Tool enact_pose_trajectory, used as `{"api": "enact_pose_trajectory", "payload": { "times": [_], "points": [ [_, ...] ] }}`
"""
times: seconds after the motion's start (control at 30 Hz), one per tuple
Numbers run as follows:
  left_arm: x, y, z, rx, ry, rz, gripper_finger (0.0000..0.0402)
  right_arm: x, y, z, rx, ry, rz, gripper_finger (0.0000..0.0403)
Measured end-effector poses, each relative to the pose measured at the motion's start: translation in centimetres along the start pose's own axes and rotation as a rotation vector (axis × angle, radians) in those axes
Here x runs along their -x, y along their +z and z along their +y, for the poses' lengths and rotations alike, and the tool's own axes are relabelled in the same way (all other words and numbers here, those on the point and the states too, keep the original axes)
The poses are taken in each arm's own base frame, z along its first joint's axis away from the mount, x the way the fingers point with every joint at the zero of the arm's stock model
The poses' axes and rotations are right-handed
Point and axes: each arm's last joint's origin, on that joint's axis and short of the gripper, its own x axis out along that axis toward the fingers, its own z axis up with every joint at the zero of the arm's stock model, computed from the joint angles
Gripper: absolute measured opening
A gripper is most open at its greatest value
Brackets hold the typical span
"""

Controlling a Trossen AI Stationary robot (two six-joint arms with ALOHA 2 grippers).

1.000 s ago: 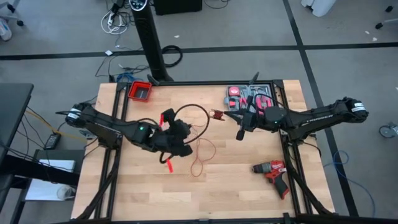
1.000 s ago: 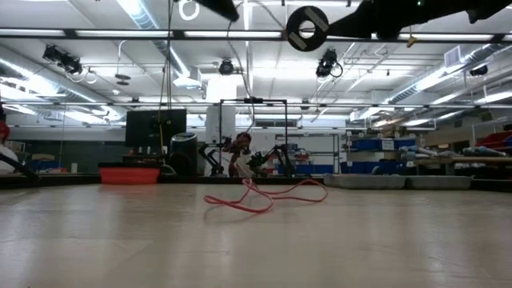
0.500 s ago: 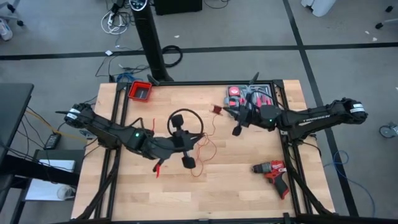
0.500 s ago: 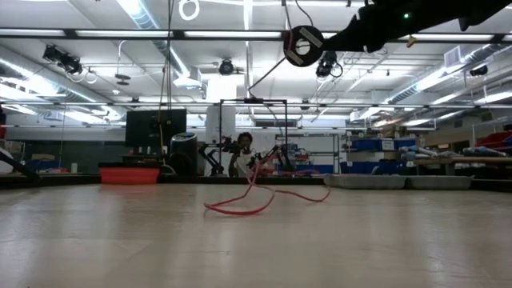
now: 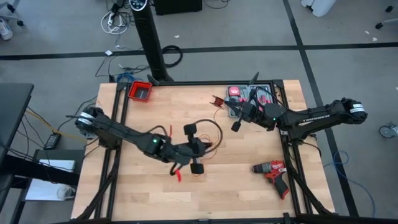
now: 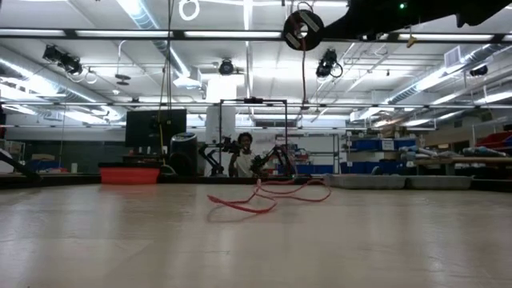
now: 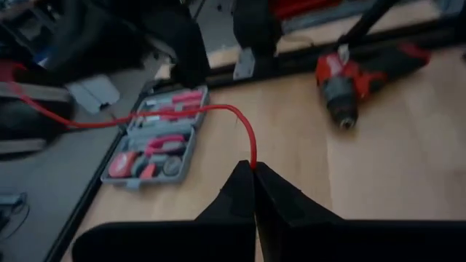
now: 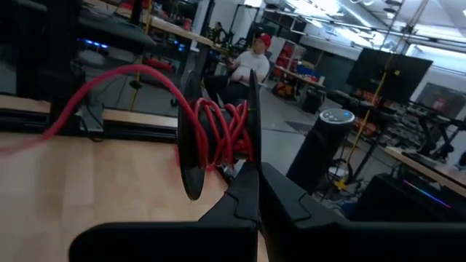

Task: Coil cords
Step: Uncoil the red wire from the black spool

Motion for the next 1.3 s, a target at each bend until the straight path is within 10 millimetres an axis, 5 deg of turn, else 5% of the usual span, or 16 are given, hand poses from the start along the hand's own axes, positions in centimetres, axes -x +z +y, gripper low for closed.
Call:
{"api": "enact_pose_trajectory", "payload": {
  "times": [0.47, 1.0, 1.3],
  "points": [
    [-7.1, -5.4, -0.8, 0.065, -0.111, 0.269, 0.0000, 0.0, 0.1, -0.1, 0.003, -0.009, -0.007, 0.0000],
    [-6.9, -7.7, 0.3, -0.063, -0.088, 0.448, 0.0000, 0.8, -0.3, -0.4, 0.070, -0.030, 0.075, 0.0000],
    [-8.4, -12.9, 0.5, 0.048, -0.175, 0.386, 0.0000, 0.9, -1.0, -0.2, 0.042, -0.001, 0.138, 0.0000]
  ]
}}
